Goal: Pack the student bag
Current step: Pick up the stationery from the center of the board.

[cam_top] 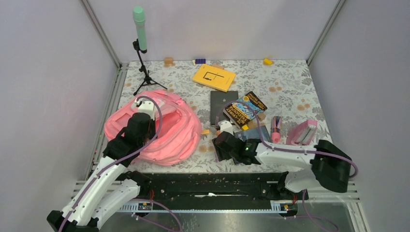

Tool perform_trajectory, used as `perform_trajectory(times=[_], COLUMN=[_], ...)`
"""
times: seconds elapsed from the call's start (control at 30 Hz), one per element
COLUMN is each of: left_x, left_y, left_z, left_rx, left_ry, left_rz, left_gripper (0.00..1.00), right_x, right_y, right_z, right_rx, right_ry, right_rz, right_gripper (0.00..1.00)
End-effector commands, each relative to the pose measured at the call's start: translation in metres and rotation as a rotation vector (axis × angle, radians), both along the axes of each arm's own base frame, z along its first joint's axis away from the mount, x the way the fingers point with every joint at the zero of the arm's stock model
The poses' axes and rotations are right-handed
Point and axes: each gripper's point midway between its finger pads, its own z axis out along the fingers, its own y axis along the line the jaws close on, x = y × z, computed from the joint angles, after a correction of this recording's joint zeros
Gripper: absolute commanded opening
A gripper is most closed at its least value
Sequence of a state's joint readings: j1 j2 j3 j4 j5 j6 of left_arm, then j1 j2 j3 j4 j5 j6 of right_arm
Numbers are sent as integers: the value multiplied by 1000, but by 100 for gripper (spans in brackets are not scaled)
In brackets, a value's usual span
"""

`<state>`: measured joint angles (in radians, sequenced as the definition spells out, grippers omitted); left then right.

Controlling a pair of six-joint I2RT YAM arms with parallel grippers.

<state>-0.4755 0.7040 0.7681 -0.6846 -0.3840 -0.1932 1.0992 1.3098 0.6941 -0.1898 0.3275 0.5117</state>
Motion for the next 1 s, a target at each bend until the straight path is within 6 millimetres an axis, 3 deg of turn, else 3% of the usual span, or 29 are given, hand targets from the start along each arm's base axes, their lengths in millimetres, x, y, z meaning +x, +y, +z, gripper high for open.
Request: perform_trajectory(times=[0.0, 0.23, 0.4, 0.6, 0.8, 0.9, 0.97], left_x=[15, 16, 16, 16, 15, 15, 14], left_y=[-7, -15, -17, -21, -27, -32, -34], left_z=[30, 23, 23, 23, 24, 24, 24], left_rx=[-69, -74, -79, -87, -103, -112, -119], left_ry=[-147, -118, -116, -114, -116, -115, -115], left_rz=[-5, -42, -52, -73, -106, -129, -144], left_gripper=[0, 0, 0, 0, 0, 0, 0], right_x=[10, 2, 4, -2, -7, -6, -4], right_y=[18, 33, 18, 12, 10, 11, 11], right_z=[-4, -27, -38, -48, -55, -51, -44], right_rx=[-13, -98, -210, -216, -201, -181, -170], right_ry=[-27, -7, -6, 31, 52, 47, 29], right_rz=[-67, -27, -102, -125, -152, -155, -151], right_gripper=[60, 59, 53, 50, 25, 5, 0])
